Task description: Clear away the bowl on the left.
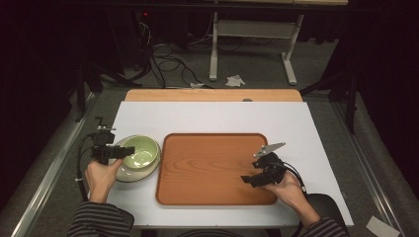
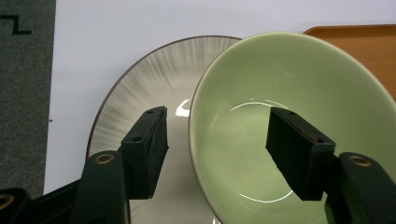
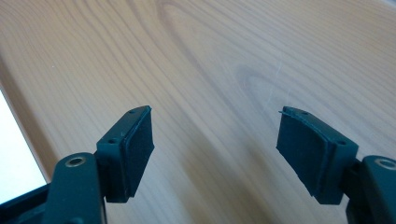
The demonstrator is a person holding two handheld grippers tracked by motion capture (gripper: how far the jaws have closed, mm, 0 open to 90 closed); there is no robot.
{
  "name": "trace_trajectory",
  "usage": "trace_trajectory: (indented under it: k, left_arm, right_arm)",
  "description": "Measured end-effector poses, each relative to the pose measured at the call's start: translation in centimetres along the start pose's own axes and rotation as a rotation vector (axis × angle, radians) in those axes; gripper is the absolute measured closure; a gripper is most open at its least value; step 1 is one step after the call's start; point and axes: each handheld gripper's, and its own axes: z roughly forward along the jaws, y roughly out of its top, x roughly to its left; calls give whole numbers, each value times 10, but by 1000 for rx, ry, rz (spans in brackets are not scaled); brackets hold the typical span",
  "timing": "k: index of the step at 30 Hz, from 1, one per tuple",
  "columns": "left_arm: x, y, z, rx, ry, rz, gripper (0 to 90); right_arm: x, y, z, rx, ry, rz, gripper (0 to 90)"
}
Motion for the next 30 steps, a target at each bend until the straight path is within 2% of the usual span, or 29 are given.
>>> trace_trajectory:
  k: [7, 15, 17, 19, 30]
  left_arm:
    - [2, -1, 8, 65, 25, 5, 499]
    - [3, -1, 13, 98, 25, -1, 562]
    - [3, -1, 14, 111, 13, 5, 579]
    - [2, -1, 16, 123, 19, 11, 581]
    - [3, 0, 17, 137, -2, -19, 658]
  right_arm:
    - [1, 0, 1, 10, 2, -8, 287]
    - [1, 0, 2, 20, 2, -11, 287]
    - [1, 0, 2, 21, 4, -14, 288]
    - [1, 0, 2, 23, 5, -14, 288]
    - [2, 0, 1, 14, -5, -16, 300]
